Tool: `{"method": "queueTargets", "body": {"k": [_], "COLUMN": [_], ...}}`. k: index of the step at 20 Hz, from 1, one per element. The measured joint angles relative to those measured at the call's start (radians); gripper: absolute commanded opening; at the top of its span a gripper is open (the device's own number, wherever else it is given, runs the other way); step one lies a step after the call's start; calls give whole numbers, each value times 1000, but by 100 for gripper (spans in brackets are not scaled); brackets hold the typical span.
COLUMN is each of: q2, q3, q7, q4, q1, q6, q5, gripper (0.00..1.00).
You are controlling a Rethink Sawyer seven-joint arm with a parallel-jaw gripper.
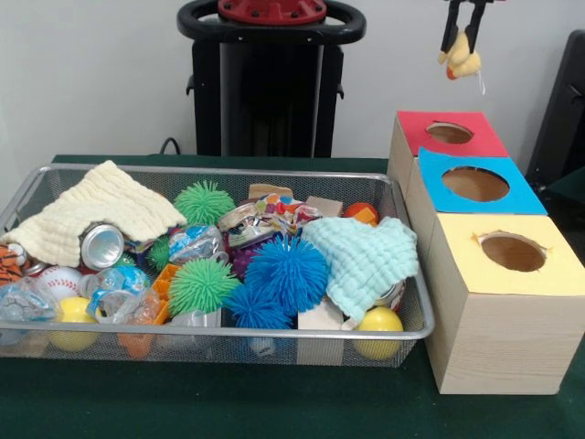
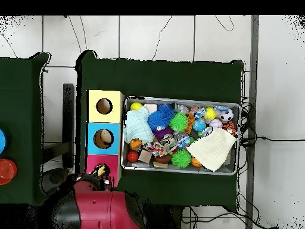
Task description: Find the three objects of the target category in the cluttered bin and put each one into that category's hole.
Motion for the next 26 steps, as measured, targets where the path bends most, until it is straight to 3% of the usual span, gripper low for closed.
{"method": "queueTargets", "body": {"k": [26], "q2": [83], "q3": [0], "q7": [0], "q4": [33], "q1": [-1], "q6": [-124], "q5": [0], "gripper": [0]}}
